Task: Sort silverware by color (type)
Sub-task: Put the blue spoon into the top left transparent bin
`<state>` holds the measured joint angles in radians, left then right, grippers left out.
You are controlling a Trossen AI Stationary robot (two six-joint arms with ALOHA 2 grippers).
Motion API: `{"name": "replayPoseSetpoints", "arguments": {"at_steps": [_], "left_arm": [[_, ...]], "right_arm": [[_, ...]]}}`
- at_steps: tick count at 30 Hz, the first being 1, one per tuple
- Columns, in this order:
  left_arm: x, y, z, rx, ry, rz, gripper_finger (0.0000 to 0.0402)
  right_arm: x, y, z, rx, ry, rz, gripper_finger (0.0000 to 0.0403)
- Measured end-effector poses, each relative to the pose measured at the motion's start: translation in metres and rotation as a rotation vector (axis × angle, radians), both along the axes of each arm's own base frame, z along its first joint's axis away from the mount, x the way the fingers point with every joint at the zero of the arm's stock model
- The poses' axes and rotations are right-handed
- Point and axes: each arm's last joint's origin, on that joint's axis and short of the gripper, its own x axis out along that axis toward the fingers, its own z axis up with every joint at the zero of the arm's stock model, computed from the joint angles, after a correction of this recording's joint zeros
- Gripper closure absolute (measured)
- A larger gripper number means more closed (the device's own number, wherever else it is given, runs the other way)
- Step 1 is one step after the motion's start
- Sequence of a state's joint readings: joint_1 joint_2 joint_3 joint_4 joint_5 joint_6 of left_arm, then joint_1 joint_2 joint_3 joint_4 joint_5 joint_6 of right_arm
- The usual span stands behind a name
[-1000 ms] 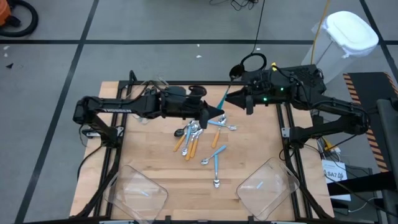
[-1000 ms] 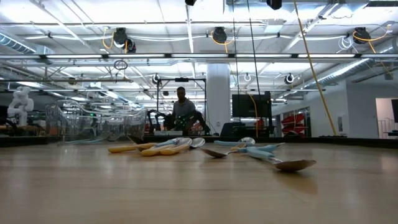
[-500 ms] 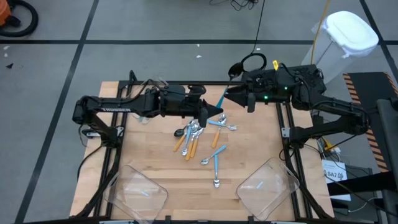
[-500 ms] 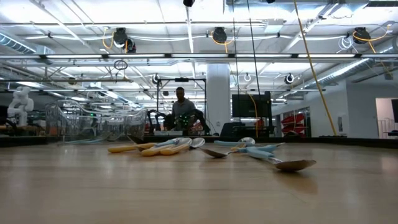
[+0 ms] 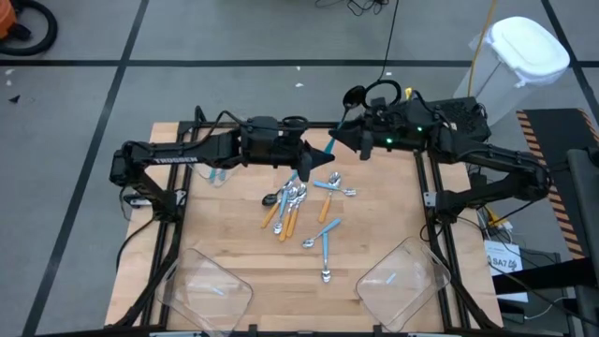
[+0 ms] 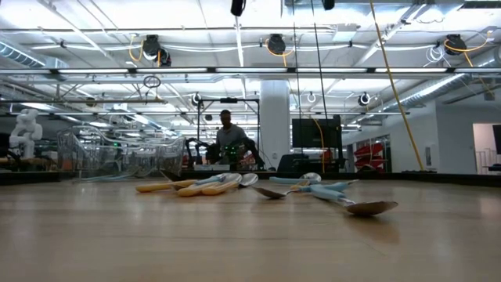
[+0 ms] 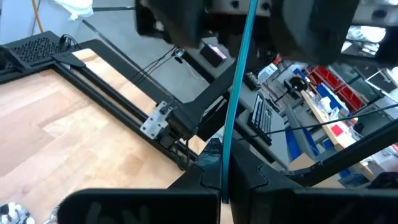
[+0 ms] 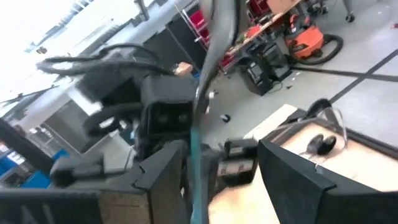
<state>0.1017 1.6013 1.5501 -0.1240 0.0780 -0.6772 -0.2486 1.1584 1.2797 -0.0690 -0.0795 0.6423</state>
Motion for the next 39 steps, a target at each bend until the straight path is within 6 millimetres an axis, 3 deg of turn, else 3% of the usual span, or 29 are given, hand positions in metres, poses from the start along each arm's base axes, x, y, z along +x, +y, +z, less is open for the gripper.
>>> {"name": "replayPoseSetpoints", "arguments": {"at_steps": [7,25,34,39], "left_arm": [[-0.001,0.001,-0.003,0.014,0.036,0.000,0.0399],[-0.003,0.017,-0.004,-0.002,0.038,0.046,0.0399],[-0.003,0.019,-0.004,0.005,0.038,0.051,0.0399],[-0.004,0.021,-0.003,0.009,0.036,0.053,0.0398]], "right_arm": [[0.006,-0.007,-0.003,0.003,-0.007,-0.018,0.0218],[-0.004,-0.020,0.002,0.029,-0.035,0.016,0.0261],[-0.004,-0.019,0.002,0.019,-0.032,0.018,0.0325],[-0.004,-0.020,0.002,0.012,-0.028,0.018,0.0385]]}}
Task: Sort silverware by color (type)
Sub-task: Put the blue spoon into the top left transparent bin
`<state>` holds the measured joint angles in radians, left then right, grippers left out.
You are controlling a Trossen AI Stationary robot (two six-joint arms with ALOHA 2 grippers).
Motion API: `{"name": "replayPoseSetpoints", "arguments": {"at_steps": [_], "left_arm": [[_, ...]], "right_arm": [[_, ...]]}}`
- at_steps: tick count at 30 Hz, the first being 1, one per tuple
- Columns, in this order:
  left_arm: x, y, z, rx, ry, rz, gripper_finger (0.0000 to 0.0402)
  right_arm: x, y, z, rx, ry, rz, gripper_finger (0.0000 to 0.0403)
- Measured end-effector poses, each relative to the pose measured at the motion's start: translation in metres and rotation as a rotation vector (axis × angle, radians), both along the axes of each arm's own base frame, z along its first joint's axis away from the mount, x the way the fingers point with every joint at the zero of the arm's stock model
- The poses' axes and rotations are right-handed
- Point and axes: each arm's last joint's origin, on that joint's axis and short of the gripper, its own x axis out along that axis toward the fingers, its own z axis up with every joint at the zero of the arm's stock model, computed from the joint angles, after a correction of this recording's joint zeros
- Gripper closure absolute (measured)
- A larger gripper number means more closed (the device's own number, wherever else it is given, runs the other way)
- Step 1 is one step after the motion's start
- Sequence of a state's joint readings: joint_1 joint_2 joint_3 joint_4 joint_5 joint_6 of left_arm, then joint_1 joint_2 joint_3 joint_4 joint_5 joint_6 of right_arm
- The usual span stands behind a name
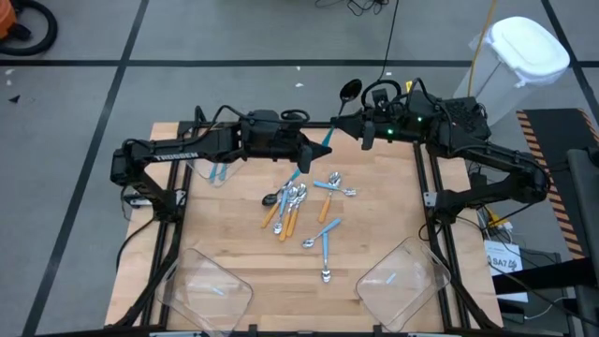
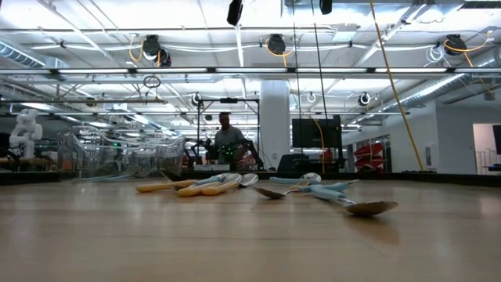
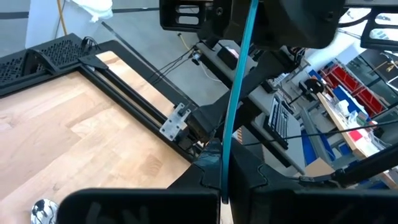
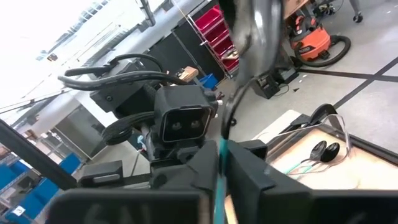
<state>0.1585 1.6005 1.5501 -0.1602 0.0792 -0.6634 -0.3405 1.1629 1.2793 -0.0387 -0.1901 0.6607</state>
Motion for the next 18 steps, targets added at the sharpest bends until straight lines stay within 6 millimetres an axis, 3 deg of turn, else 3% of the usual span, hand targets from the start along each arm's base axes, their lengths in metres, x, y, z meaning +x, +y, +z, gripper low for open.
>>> {"name": "replayPoseSetpoints", "arguments": {"at_steps": [7,18], "left_arm": [[-0.0001,0.0001,0.0001,0.015,0.001,0.000,0.0361],[-0.0004,0.0024,0.0001,0.100,0.014,0.113,0.0202]], "right_arm": [[-0.0001,-0.0005,-0.0003,0.003,0.003,-0.009,0.0397],[-0.0010,-0.0041,-0.0003,0.041,-0.006,-0.138,0.0400]]}}
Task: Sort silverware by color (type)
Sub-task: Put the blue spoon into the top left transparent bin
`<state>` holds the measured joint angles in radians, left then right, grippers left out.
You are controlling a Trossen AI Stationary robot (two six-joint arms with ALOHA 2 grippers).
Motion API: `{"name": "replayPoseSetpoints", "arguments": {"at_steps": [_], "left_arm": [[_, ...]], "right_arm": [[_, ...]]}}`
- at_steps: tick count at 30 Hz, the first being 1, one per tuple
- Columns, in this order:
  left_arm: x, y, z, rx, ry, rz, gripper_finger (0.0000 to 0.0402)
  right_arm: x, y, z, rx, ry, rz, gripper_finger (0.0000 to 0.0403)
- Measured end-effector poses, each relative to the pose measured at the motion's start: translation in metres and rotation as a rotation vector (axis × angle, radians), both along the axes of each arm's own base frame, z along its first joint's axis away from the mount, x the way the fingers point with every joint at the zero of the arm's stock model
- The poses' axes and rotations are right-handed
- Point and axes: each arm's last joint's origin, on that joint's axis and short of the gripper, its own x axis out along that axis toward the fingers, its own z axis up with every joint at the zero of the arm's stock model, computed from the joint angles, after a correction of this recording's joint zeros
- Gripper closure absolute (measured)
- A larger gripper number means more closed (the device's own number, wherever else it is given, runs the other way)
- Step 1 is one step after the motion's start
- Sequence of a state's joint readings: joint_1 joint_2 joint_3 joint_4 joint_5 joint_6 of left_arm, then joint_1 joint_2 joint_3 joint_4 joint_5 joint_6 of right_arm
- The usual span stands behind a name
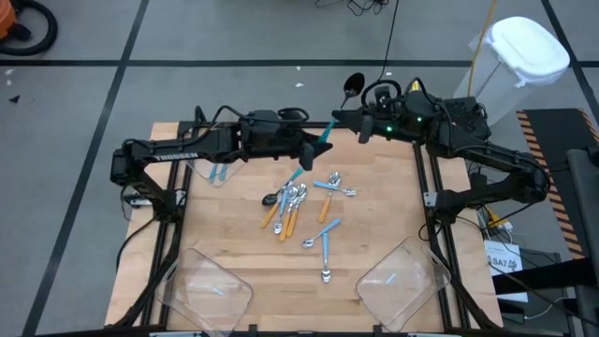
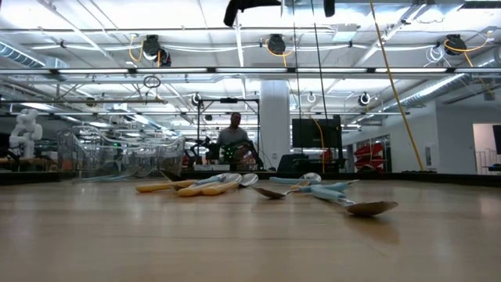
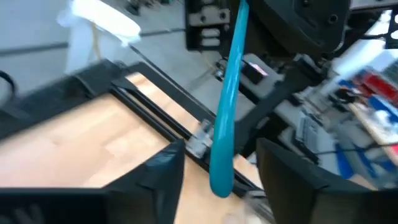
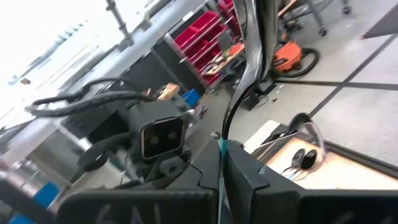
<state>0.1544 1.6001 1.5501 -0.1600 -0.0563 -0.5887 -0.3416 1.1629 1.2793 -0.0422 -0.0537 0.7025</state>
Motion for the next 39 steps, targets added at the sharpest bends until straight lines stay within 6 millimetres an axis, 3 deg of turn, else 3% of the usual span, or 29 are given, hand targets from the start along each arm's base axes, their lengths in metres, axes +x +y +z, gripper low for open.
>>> {"name": "replayPoseSetpoints", "arguments": {"at_steps": [4,10,14,18,33,39], "left_arm": [[0.000,-0.003,0.000,0.132,0.033,0.083,0.0166],[0.000,-0.016,0.000,0.464,0.155,0.186,0.0135],[-0.002,-0.019,0.001,0.559,0.220,0.302,0.0122],[-0.002,-0.016,0.000,0.588,0.245,0.333,0.0119],[0.028,-0.007,-0.024,0.605,0.226,0.336,0.0119],[0.028,-0.007,-0.024,0.616,0.238,0.352,0.0119]], "right_arm": [[-0.001,-0.002,0.000,0.017,-0.006,-0.064,0.0401],[-0.001,-0.004,0.000,0.021,-0.005,-0.141,0.0402],[-0.002,-0.005,-0.001,0.019,0.001,-0.202,0.0402],[-0.002,-0.007,-0.002,0.015,0.013,-0.251,0.0402],[0.011,-0.012,-0.014,-0.004,0.076,-0.273,0.0401],[0.011,-0.013,-0.015,-0.033,0.097,-0.289,0.0400]]}}
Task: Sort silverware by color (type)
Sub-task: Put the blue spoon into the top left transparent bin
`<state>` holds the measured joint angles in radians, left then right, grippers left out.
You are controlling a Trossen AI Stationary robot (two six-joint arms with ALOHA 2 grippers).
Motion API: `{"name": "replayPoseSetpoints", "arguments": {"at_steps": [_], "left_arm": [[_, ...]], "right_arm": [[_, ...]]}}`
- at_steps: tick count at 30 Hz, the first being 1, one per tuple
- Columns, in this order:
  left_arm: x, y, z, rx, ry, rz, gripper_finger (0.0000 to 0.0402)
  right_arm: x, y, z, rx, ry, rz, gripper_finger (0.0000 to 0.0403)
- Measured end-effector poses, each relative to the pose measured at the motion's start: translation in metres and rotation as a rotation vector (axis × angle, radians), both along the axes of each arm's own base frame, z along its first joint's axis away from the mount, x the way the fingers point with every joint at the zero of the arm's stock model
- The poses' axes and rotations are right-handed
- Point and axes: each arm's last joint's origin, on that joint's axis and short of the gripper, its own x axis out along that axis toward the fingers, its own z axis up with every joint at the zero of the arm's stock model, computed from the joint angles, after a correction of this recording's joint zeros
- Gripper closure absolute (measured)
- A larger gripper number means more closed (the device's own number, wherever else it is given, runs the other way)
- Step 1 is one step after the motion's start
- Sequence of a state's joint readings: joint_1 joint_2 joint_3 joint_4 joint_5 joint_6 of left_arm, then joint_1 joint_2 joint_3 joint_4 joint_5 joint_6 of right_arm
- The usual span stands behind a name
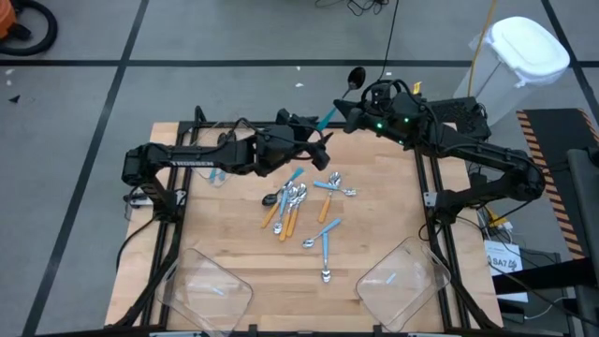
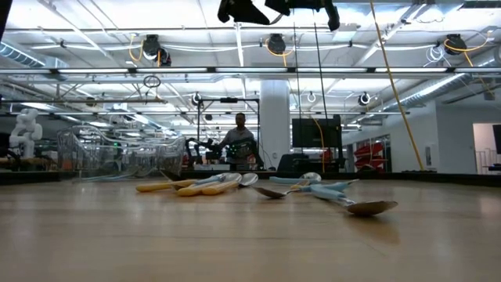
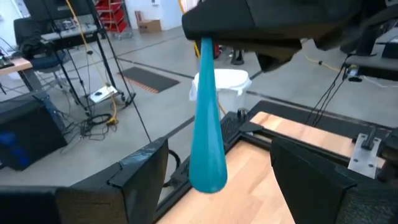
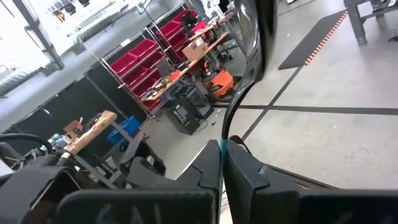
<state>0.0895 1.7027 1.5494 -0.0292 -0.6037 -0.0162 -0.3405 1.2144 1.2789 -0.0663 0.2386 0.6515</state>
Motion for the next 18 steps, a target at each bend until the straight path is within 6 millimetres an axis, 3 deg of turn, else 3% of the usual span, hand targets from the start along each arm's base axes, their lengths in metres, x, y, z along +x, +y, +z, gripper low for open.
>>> {"name": "replayPoseSetpoints", "arguments": {"at_steps": [18], "left_arm": [[-0.002,-0.004,-0.011,-0.072,0.062,0.007,0.0119]], "right_arm": [[0.012,-0.004,-0.012,0.009,0.060,-0.001,0.0400]]}}
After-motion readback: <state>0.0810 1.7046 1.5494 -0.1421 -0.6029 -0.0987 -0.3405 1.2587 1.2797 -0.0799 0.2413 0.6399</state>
